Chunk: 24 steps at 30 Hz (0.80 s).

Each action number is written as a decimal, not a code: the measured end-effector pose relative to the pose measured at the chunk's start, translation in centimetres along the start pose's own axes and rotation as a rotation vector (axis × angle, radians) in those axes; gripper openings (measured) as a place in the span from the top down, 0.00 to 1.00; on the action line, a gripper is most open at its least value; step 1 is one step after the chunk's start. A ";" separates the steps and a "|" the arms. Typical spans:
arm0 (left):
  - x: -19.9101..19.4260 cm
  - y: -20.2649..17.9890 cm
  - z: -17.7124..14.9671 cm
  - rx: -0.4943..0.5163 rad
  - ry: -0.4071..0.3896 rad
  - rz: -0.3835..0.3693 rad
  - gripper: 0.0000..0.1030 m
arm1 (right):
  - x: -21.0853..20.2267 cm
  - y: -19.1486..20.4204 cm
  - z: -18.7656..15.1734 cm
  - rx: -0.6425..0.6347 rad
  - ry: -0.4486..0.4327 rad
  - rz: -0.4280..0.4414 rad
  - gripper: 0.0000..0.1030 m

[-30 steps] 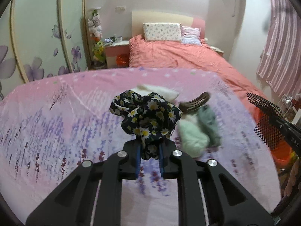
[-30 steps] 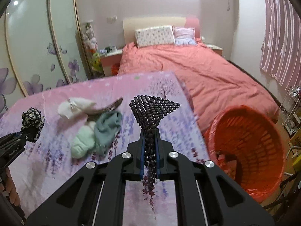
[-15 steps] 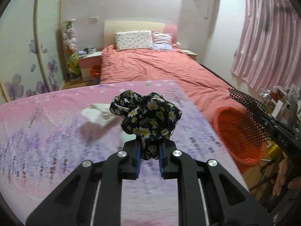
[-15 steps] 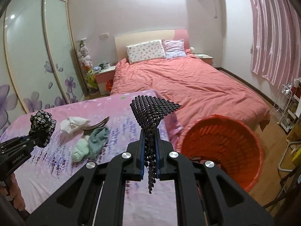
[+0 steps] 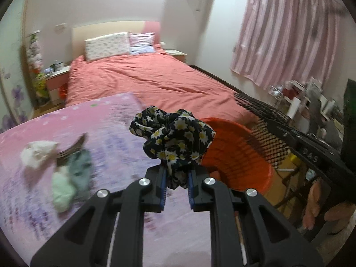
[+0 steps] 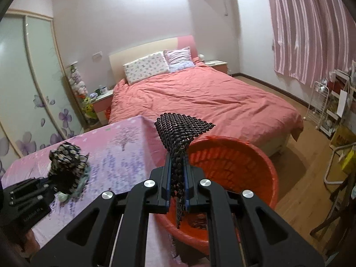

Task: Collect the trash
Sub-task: 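Carry mesh pad and floral cloth to the orange basket and open both tools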

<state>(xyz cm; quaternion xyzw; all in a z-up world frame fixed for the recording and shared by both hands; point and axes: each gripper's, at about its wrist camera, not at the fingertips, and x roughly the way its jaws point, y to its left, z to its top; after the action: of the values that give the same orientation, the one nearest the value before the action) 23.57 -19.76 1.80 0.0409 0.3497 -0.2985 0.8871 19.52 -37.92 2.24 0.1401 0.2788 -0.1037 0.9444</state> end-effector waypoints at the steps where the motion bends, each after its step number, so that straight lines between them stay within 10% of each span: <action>1: 0.8 -0.8 0.2 0.011 0.007 -0.013 0.84 | 0.5 -0.7 0.1 0.013 0.003 -0.003 0.91; 7: 6.4 -5.7 0.9 0.091 0.050 -0.042 0.67 | 3.4 -3.8 -0.1 0.060 0.037 -0.009 0.89; 10: 9.0 -5.8 0.5 0.110 0.078 0.011 0.56 | 4.8 -4.9 -0.9 0.087 0.061 -0.012 0.53; 24: 6.4 5.0 -3.6 0.009 0.087 0.228 0.29 | 5.7 -2.5 -3.5 0.003 0.109 -0.070 0.20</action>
<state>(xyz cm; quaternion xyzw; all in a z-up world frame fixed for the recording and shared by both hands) 27.92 -17.91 -5.68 0.0970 0.3796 -0.1953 0.8991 21.77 -39.77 -4.30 0.1373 0.3343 -0.1293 0.9234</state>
